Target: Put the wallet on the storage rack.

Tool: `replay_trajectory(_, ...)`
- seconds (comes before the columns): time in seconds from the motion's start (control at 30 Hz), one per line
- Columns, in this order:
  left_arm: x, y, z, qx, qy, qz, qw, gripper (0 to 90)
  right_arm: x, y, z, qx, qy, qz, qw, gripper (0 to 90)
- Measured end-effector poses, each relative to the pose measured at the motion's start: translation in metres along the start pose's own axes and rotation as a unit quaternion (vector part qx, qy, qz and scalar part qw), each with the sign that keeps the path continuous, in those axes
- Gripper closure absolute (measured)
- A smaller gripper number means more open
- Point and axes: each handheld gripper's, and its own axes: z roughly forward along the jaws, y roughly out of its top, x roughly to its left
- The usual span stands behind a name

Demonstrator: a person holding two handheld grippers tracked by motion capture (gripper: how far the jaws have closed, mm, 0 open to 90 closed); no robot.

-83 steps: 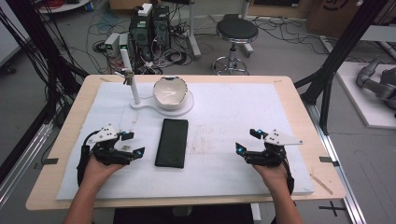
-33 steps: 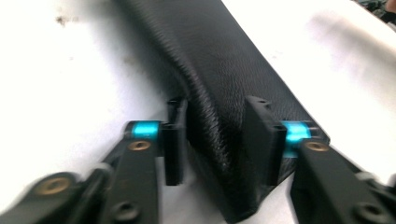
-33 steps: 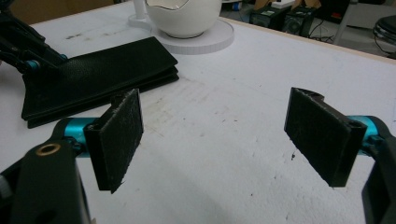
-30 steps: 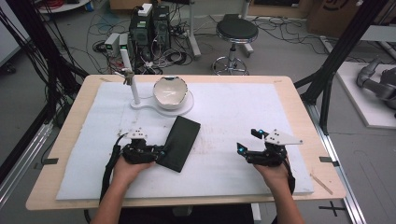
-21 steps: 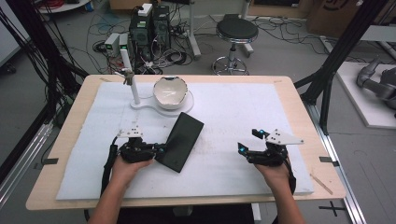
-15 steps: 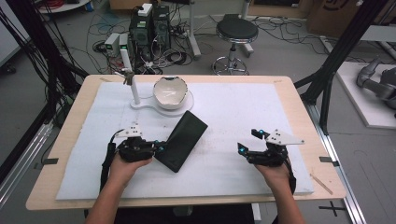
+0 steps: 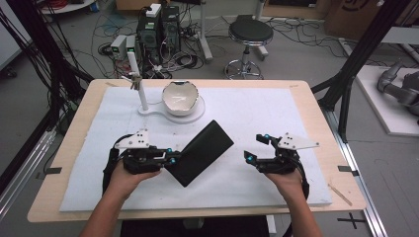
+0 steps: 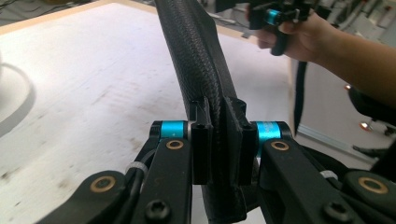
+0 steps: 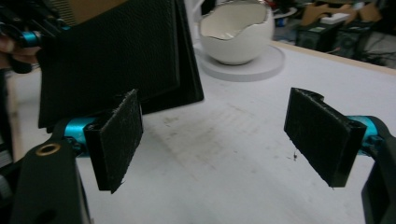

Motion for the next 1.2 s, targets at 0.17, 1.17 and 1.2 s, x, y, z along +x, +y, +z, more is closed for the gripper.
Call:
replay_trajectory(0.17,-0.006,0.0,0.002,0.005,-0.028,0.025,0.9993,81.3,0.003,0.005,0.01,0.009,0.055,0.006,0.9985,20.0)
replay_trajectory(1.17,0.009,-0.01,-0.007,-0.03,-0.028,0.0,0.9992,59.4,0.019,0.017,0.041,0.067,0.245,0.014,0.9671,77.6)
replay_trajectory(1.2,0.011,-0.01,-0.01,-0.031,-0.019,-0.006,0.9993,54.1,0.018,0.018,0.039,0.066,0.238,0.011,0.969,77.6)
